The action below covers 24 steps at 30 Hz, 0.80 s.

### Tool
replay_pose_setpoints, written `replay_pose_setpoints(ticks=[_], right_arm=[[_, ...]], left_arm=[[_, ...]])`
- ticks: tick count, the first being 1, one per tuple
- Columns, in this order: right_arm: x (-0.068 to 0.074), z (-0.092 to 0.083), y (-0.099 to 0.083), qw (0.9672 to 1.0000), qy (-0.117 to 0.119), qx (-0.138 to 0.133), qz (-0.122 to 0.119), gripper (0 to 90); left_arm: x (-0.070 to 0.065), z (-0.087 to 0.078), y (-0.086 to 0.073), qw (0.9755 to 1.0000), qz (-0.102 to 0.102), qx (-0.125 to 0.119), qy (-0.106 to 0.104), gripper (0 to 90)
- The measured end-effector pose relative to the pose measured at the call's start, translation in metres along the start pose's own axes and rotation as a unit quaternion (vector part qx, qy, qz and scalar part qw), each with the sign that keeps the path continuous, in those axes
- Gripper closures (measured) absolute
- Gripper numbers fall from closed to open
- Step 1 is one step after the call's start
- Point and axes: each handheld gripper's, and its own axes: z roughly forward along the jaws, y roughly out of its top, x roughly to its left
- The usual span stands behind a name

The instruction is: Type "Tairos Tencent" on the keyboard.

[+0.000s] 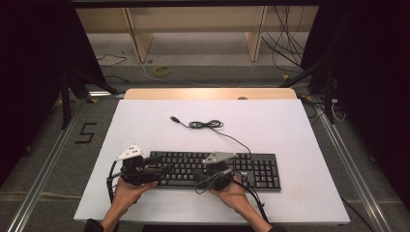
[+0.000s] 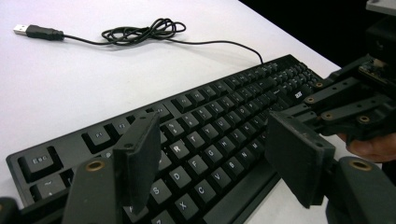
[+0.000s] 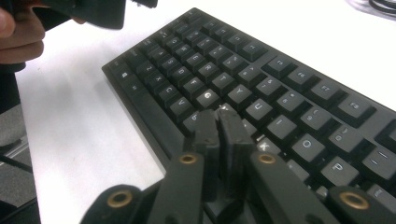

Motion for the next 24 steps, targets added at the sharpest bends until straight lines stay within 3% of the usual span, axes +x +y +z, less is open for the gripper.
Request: replay_pose_setpoints(ticks=[24], right_arm=[[0.003, 0.021, 0.0, 0.9996, -0.004, 0.029, -0.003, 90.0]], left_arm=[[-0.006, -0.004, -0.008, 1.0, 0.006, 0.005, 0.0, 30.3]])
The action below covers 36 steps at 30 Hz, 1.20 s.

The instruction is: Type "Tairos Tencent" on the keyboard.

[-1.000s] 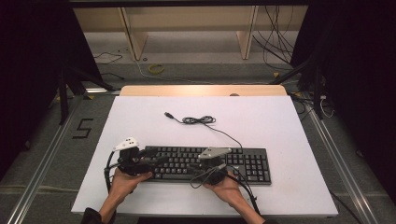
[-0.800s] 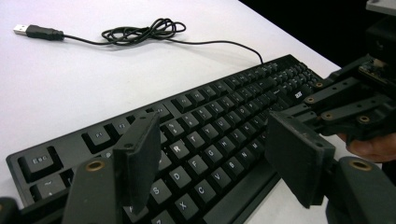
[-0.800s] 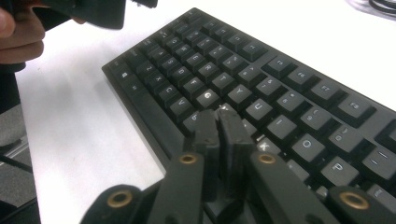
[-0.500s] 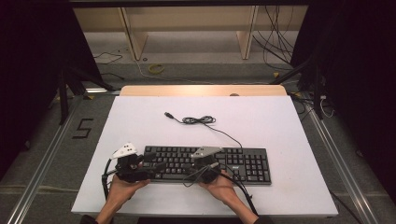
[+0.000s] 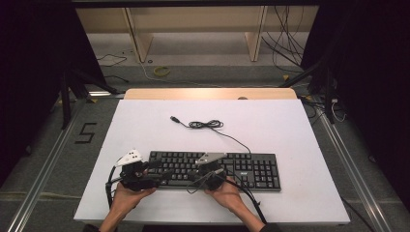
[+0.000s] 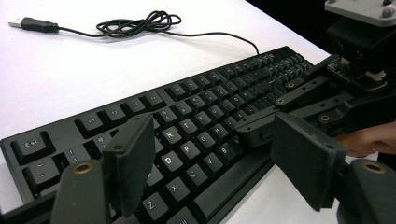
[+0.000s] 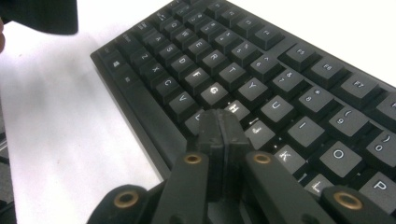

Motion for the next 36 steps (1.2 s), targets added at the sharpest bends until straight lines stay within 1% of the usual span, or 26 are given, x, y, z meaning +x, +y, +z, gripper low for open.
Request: replay_pose_setpoints(ticks=[1, 2, 4, 6, 10, 12, 13, 14, 16, 18, 22, 25, 27, 31, 36], right_arm=[[0.0, 0.0, 0.0, 1.0, -0.001, 0.0, -0.001, 90.0], [0.001, 0.001, -0.001, 1.0, -0.005, 0.007, -0.003, 90.0], [0.001, 0.002, -0.002, 1.0, -0.007, 0.001, -0.005, 90.0], [0.001, 0.002, -0.002, 0.9999, -0.009, 0.002, -0.007, 90.0], [0.001, 0.002, -0.002, 1.0, -0.009, 0.002, -0.001, 90.0], [0.0, 0.001, -0.002, 1.0, -0.004, 0.002, 0.005, 90.0], [-0.002, -0.001, -0.001, 0.9999, 0.002, -0.003, 0.011, 90.0], [-0.004, -0.004, -0.001, 0.9997, 0.009, -0.013, 0.019, 89.5], [-0.008, -0.011, 0.001, 0.9989, 0.015, -0.032, 0.03, 88.0], [-0.009, -0.017, 0.001, 0.9988, 0.014, -0.037, 0.03, 86.7], [-0.012, -0.024, -0.003, 0.9987, 0.01, -0.038, 0.031, 82.7], [-0.016, -0.029, -0.005, 0.9985, 0.009, -0.044, 0.031, 77.5], [-0.018, -0.034, -0.006, 0.9982, 0.006, -0.051, 0.032, 71.8], [-0.021, -0.042, -0.008, 0.9972, 0.007, -0.063, 0.039, 67.5], [-0.023, -0.051, -0.01, 0.9963, 0.008, -0.074, 0.043, 60.0]], left_arm=[[0.0, 0.0, 0.0, 1.0, -0.001, 0.0, 0.0, 30.3], [0.0, 0.0, 0.0, 1.0, -0.001, 0.001, 0.0, 30.3], [0.0, 0.0, 0.0, 1.0, 0.0, 0.0, -0.001, 30.3], [0.0, 0.001, 0.0, 1.0, -0.001, 0.0, 0.0, 30.3], [0.0, 0.001, 0.0, 1.0, -0.001, 0.001, 0.001, 30.4], [0.0, 0.001, 0.0, 1.0, 0.0, 0.003, 0.003, 30.4], [0.001, 0.001, 0.0, 1.0, 0.001, 0.003, 0.003, 30.4], [0.001, 0.001, 0.0, 1.0, 0.002, 0.002, 0.004, 30.4], [0.003, 0.001, 0.0, 1.0, -0.002, 0.002, 0.004, 30.5], [0.003, 0.002, 0.0, 1.0, -0.003, 0.001, 0.005, 30.7], [0.003, 0.003, 0.0, 0.9999, -0.001, 0.005, 0.009, 30.9], [0.003, 0.003, 0.001, 0.9999, 0.0, 0.008, 0.009, 31.0], [0.003, 0.004, 0.001, 0.9999, 0.001, 0.009, 0.009, 31.1], [0.004, 0.006, 0.002, 0.9999, 0.004, 0.011, 0.011, 31.3], [0.004, 0.008, 0.003, 0.9999, 0.002, 0.013, 0.009, 31.6]])
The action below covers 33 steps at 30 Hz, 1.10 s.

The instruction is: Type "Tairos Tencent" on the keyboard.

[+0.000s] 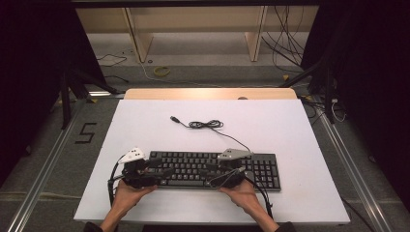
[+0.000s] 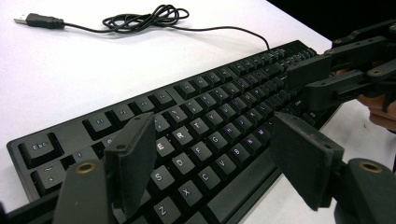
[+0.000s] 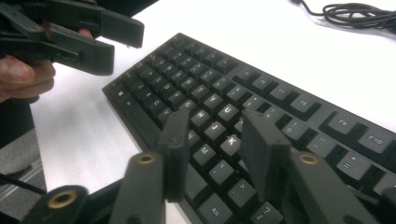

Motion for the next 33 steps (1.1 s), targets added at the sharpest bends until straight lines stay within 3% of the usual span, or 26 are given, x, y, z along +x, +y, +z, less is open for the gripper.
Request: replay_pose_setpoints(ticks=[10, 33], right_arm=[[-0.005, -0.018, -0.005, 0.9998, -0.003, -0.019, 0.003, 48.6], [-0.011, -0.049, -0.016, 0.9987, -0.022, -0.046, -0.005, 39.1]], left_arm=[[0.0, 0.005, 0.002, 1.0, 0.001, 0.007, 0.001, 31.6], [-0.004, 0.023, 0.013, 0.9996, 0.011, 0.027, -0.001, 35.9]])
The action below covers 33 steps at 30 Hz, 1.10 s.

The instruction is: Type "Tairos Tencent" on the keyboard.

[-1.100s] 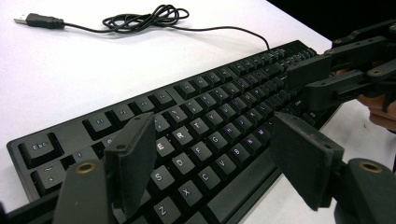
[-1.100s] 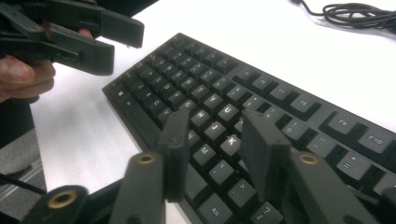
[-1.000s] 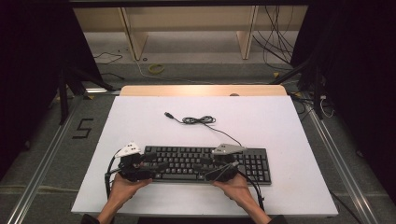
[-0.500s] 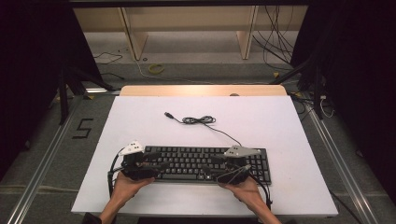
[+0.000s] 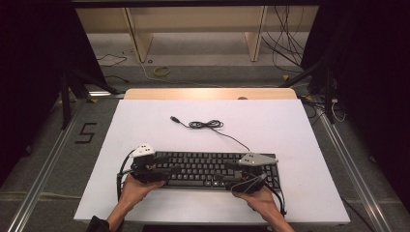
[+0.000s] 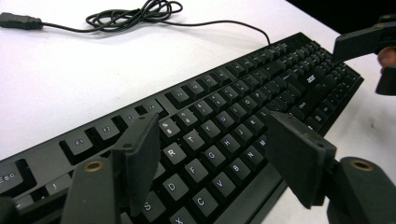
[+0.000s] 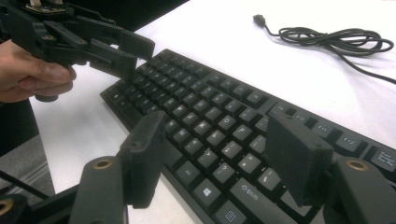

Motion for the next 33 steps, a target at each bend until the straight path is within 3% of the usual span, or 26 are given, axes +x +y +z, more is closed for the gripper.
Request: replay_pose_setpoints(ticks=[9, 15, 19, 27, 33], right_arm=[[-0.001, -0.006, -0.003, 0.9999, -0.01, -0.003, -0.009, 38.3], [-0.002, -0.009, -0.005, 0.9999, -0.012, -0.002, -0.01, 37.9], [-0.002, -0.01, -0.006, 0.9999, -0.012, -0.002, -0.011, 36.7], [-0.002, -0.012, -0.008, 0.9998, -0.015, -0.001, -0.011, 34.9], [-0.001, -0.015, -0.009, 0.9999, -0.014, -0.001, -0.01, 33.2]], left_arm=[[0.003, 0.011, 0.004, 0.9999, 0.003, 0.015, 0.003, 40.1], [0.003, 0.018, 0.007, 0.9995, 0.007, 0.031, 0.005, 47.9], [0.004, 0.023, 0.008, 0.999, 0.007, 0.044, 0.003, 55.6], [0.001, 0.032, 0.011, 0.996, 0.04, 0.077, 0.019, 76.3], [0.002, 0.038, 0.012, 0.9947, 0.046, 0.09, 0.021, 89.0]])
